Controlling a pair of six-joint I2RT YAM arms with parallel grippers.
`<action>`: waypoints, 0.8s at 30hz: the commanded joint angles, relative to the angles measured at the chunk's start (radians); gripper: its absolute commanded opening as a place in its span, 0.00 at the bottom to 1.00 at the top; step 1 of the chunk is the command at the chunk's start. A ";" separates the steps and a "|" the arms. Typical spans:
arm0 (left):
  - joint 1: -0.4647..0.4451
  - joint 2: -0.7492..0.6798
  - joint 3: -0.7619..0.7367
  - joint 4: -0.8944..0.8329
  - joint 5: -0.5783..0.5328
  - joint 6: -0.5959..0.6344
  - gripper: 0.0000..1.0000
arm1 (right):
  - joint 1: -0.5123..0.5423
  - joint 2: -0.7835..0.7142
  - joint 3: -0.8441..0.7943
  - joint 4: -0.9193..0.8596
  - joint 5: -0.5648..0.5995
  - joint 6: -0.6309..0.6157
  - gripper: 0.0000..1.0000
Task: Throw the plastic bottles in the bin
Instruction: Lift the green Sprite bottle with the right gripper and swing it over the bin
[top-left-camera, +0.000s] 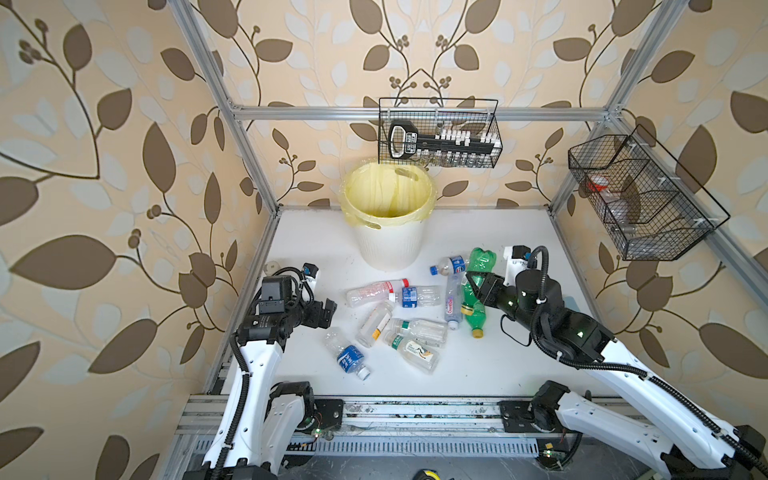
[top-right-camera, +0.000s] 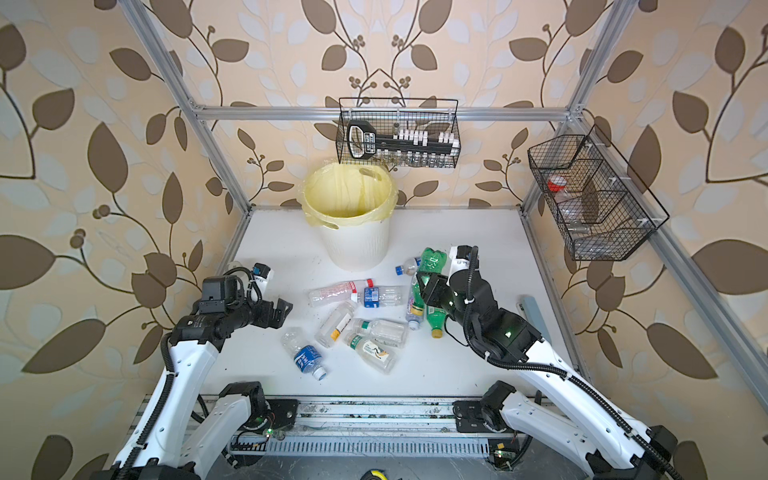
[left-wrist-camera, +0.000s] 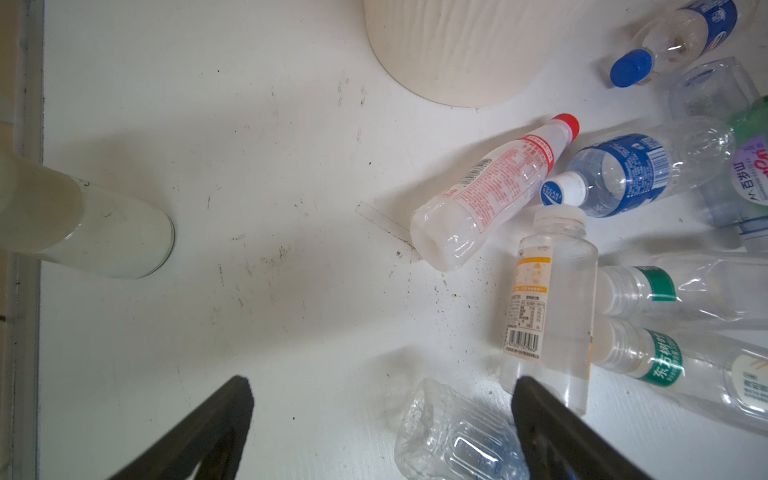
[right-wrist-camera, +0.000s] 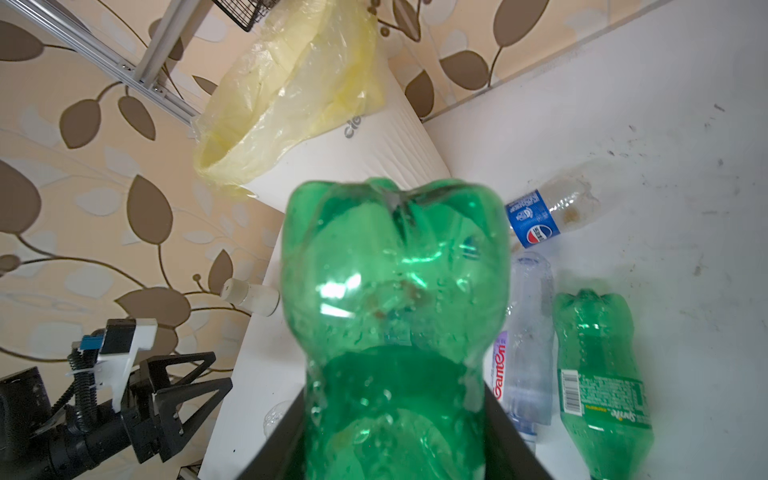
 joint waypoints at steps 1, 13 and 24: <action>0.015 -0.009 0.011 -0.005 0.028 0.019 0.99 | -0.020 0.039 0.082 0.059 -0.057 -0.058 0.33; 0.026 -0.007 0.014 -0.008 0.029 0.017 0.99 | -0.070 0.201 0.293 0.109 -0.128 -0.124 0.33; 0.037 0.005 0.017 -0.016 0.042 0.019 0.99 | -0.125 0.248 0.376 0.132 -0.148 -0.130 0.32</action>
